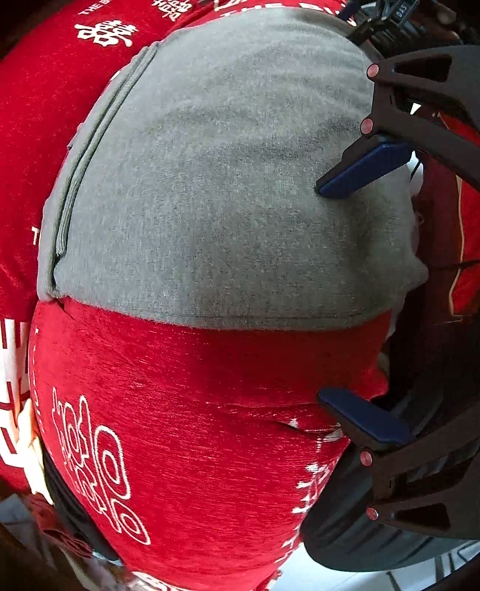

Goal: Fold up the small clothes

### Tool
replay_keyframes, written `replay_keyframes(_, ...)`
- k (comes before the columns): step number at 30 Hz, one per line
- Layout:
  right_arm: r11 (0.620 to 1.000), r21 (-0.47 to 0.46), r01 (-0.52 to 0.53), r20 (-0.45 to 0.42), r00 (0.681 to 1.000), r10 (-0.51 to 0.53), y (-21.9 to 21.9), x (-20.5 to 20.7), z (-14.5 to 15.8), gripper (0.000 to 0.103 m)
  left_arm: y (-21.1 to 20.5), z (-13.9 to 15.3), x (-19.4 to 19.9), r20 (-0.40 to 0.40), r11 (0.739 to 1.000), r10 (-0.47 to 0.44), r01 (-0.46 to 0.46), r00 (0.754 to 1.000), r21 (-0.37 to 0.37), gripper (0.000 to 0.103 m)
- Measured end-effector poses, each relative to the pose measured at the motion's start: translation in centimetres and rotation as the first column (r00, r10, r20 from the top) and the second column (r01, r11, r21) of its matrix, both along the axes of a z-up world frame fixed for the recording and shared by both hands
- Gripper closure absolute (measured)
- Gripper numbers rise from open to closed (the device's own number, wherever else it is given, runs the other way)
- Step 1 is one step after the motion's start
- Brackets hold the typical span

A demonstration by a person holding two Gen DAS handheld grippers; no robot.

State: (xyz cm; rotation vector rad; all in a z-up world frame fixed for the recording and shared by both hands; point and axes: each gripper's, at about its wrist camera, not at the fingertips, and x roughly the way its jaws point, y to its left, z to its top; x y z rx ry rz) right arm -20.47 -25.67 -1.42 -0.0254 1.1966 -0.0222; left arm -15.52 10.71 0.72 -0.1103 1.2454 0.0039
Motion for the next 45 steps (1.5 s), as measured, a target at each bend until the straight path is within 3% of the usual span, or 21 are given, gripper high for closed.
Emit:
replay_keyframes(2, 0.998, -0.027, 0.058, -0.015, 0.998, -0.059, -1.2, -0.2, 0.0, 0.001, 0.4, -0.1, -0.1, -0.015, 0.999, 0.019, -0.018, 1.000, 0.046, 0.000)
replay_keyframes(6, 0.980, 0.056, 0.189, -0.086, 0.979, -0.184, -4.9, -1.1, -0.2, 0.001, 1.0, -0.1, -0.6, -0.061, 0.991, 0.059, -0.051, 0.996, 0.122, 0.000)
replay_keyframes(8, 0.982, 0.033, 0.184, 0.003, 0.983, -0.184, -4.6, -1.6, 2.1, 0.001, 0.0, 1.6, -1.2, -0.011, 0.980, 0.037, -0.034, 0.999, 0.198, 0.005)
replay_keyframes(9, 0.986, 0.036, 0.165, 0.037, 0.985, -0.167, -4.1, -1.7, 3.0, 0.001, -0.3, 2.6, -1.5, 0.026, 0.980, 0.024, -0.029, 0.999, 0.196, 0.005)
replay_keyframes(10, 0.989, 0.049, 0.138, 0.061, 0.988, -0.141, -3.5, -1.5, 3.7, 0.001, -1.2, 4.0, -1.7, 0.074, 0.989, -0.005, -0.006, 0.997, 0.146, 0.005)
replay_keyframes(12, 0.996, 0.080, 0.047, 0.096, 0.994, -0.054, -1.0, 0.0, 5.0, 0.001, -3.0, 5.5, -1.1, 0.115, 0.998, -0.056, 0.051, 0.992, 0.049, 0.005)
replay_keyframes(14, 0.997, 0.052, -0.058, 0.140, 0.989, 0.050, 2.4, 2.1, 5.7, 0.001, -5.7, 6.0, 0.5, 0.144, 0.994, -0.110, 0.110, 0.983, 0.010, 0.005)
replay_keyframes(17, 0.988, 0.010, -0.156, 0.182, 0.971, 0.152, 6.6, 5.4, 5.6, 0.001, -8.7, 5.2, 3.8, 0.159, 0.989, -0.144, 0.138, 0.977, 0.046, 0.005)
replay_keyframes(19, 0.983, 0.019, -0.182, 0.161, 0.971, 0.177, 7.9, 7.0, 4.2, 0.001, -9.2, 4.0, 5.4, 0.145, 0.988, -0.142, 0.130, 0.979, 0.085, 0.005)
replay_keyframes(20, 0.986, -0.023, -0.165, 0.128, 0.978, 0.167, 7.7, 7.7, 3.2, 0.001, -8.8, 2.8, 5.6, 0.110, 0.985, -0.133, 0.118, 0.985, 0.129, 0.003)
replay_keyframes(22, 0.990, 0.005, -0.139, 0.156, 0.978, 0.136, 5.2, 8.1, 2.8, 0.001, -7.0, 2.2, 5.4, 0.117, 0.996, -0.081, 0.077, 0.990, 0.034, 0.000)
replay_keyframes(24, 0.998, -0.028, -0.056, 0.150, 0.987, 0.059, 2.2, 7.4, 2.7, 0.001, -4.7, 1.9, 4.4, 0.115, 0.998, -0.057, 0.053, 0.992, 0.036, 0.000)
replay_keyframes(26, 0.996, 0.058, -0.065, 0.168, 0.984, 0.054, 0.0, 6.6, 3.3, 0.001, -3.1, 1.7, 3.4, 0.116, 0.998, -0.060, 0.057, 0.991, 0.035, 0.000)
replay_keyframes(28, 0.998, -0.066, -0.018, 0.142, 0.989, 0.027, 0.0, 6.4, 4.0, 0.001, -2.5, 1.9, 3.3, 0.097, 0.998, -0.056, 0.055, 0.994, 0.021, 0.000)
replay_keyframes(29, 0.997, -0.079, -0.020, 0.152, 0.988, 0.032, 0.2, 6.6, 4.6, 0.001, -2.6, 2.5, 3.4, 0.107, 0.999, -0.041, 0.039, 0.993, 0.027, 0.000)
replay_keyframes(35, 0.996, 0.066, -0.052, 0.229, 0.973, 0.036, 3.5, 12.6, 6.1, 0.001, -7.4, 4.4, 8.8, 0.191, 0.997, -0.079, 0.077, 0.978, 0.015, 0.000)
replay_keyframes(38, 0.994, 0.090, -0.068, 0.168, 0.984, 0.052, 5.8, 16.3, 4.6, 0.001, -9.2, 3.2, 12.0, 0.158, 0.996, -0.083, 0.076, 0.984, 0.047, 0.000)
replay_keyframes(39, 0.994, 0.082, -0.079, 0.136, 0.988, 0.067, 5.8, 16.9, 3.6, 0.001, -9.3, 2.6, 12.5, 0.148, 0.994, -0.084, 0.072, 0.985, 0.082, 0.000)
replay_keyframes(40, 0.996, 0.044, -0.074, 0.120, 0.990, 0.069, 5.6, 17.2, 2.9, 0.002, -8.7, 2.1, 12.7, 0.164, 0.995, -0.080, 0.070, 0.983, 0.065, 0.000)
replay_keyframes(42, 0.998, 0.018, -0.067, 0.170, 0.983, 0.063, 4.5, 15.8, 3.1, 0.001, -7.4, 2.4, 12.0, 0.184, 0.997, -0.058, 0.049, 0.981, 0.056, 0.000)
replay_keyframes(45, 0.999, 0.040, 0.000, 0.178, 0.984, -0.007, 0.3, 14.6, 3.6, 0.001, -4.7, 2.3, 11.3, 0.177, 0.999, -0.048, 0.043, 0.983, 0.031, 0.000)
